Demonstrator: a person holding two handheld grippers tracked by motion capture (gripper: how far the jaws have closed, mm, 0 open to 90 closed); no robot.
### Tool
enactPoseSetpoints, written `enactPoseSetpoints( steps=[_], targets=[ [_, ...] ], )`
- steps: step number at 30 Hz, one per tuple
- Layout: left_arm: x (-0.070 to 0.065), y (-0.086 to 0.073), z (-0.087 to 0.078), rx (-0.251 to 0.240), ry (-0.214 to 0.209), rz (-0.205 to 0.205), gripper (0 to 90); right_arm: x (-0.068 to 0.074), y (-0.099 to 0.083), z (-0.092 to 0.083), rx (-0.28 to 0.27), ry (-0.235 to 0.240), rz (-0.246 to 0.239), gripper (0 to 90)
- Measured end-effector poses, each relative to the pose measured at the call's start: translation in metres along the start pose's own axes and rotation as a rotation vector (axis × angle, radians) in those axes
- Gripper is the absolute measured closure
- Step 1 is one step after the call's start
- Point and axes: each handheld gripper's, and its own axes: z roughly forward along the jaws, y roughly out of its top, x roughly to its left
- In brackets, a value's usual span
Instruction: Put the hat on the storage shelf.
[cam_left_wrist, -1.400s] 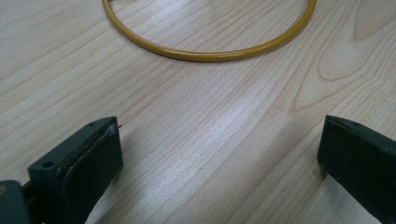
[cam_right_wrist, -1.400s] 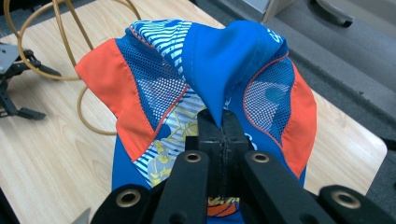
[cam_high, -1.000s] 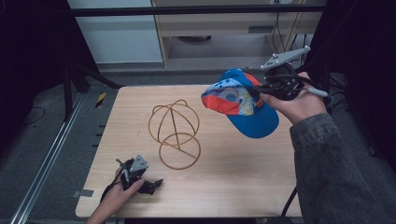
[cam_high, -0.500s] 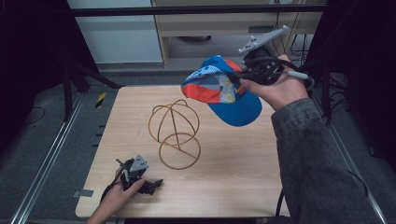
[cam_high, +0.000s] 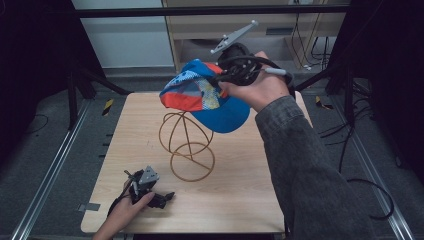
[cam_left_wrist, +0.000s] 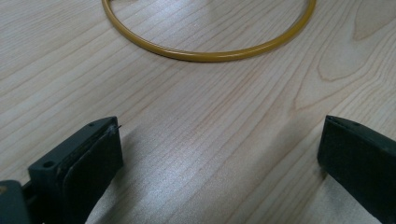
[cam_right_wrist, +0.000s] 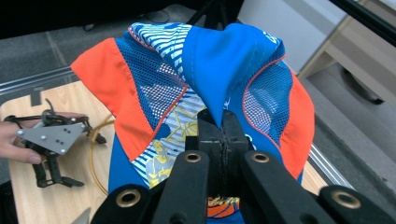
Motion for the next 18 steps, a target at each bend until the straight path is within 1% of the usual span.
enactPoseSetpoints(
  steps=[5,10,15,18],
  targets=[
    [0.000,0.000,0.000,0.001,-0.002,0.000,0.0,0.011,0.015,0.018,0.033,0.031,-0.037,90.0],
    [0.000,0.000,0.000,0.004,-0.002,0.000,0.0,0.019,0.027,0.032,0.046,0.057,-0.062,90.0],
    [0.000,0.000,0.000,0.002,-0.002,-0.002,0.0,0.024,0.032,0.048,0.075,0.077,-0.073,90.0],
    [0.000,0.000,0.000,0.004,-0.003,0.000,0.0,0.030,0.034,0.057,0.096,0.083,-0.094,90.0]
  ],
)
